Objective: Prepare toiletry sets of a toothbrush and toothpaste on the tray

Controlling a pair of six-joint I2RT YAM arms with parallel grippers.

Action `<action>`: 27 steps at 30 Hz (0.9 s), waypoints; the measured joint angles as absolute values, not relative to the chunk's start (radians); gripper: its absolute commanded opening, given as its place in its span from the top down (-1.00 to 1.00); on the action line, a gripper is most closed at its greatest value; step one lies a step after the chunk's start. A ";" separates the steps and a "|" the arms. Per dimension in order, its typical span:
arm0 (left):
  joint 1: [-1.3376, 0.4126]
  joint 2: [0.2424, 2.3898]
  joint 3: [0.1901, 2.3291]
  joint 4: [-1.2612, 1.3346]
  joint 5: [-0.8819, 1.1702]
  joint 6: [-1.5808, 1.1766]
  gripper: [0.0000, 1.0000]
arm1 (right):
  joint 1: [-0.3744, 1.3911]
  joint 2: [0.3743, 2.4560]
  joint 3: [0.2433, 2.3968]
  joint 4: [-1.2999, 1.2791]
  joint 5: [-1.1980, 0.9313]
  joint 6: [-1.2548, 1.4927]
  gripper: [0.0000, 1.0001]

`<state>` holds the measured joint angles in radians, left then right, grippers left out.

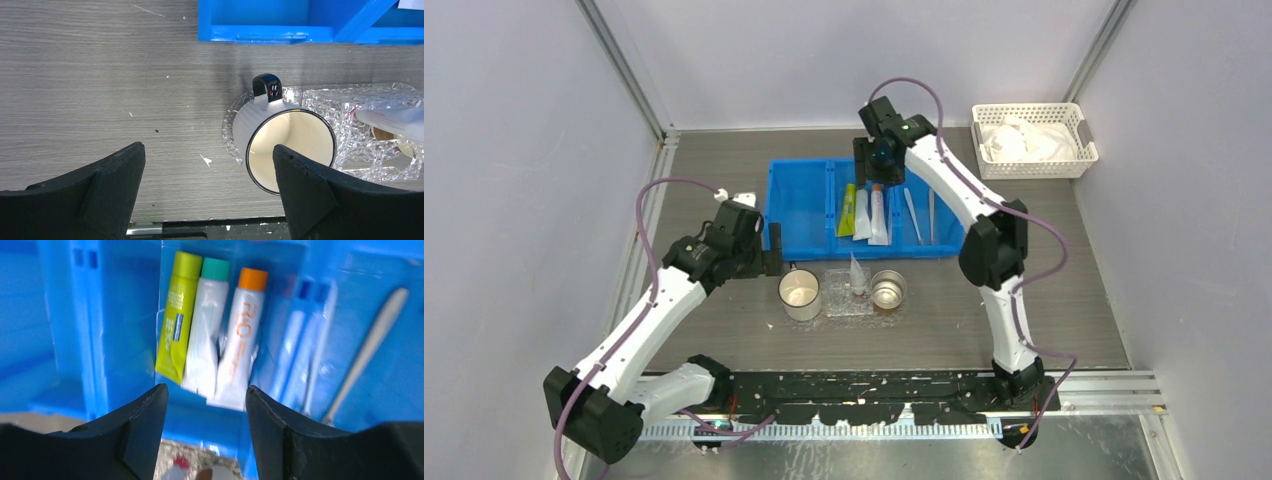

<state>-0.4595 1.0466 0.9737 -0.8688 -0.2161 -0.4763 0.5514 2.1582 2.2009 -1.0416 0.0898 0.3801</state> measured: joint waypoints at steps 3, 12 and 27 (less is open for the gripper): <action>-0.456 1.043 0.984 -0.876 -0.225 -0.463 -1.00 | 0.548 2.283 2.248 -1.008 0.059 0.385 -0.25; -0.442 1.037 0.987 -0.891 -0.237 -0.450 -1.00 | 0.540 2.445 2.308 -0.967 0.028 0.412 0.02; -0.436 1.043 0.987 -0.891 -0.236 -0.437 -0.99 | 0.540 2.475 2.285 -0.913 0.104 0.450 0.04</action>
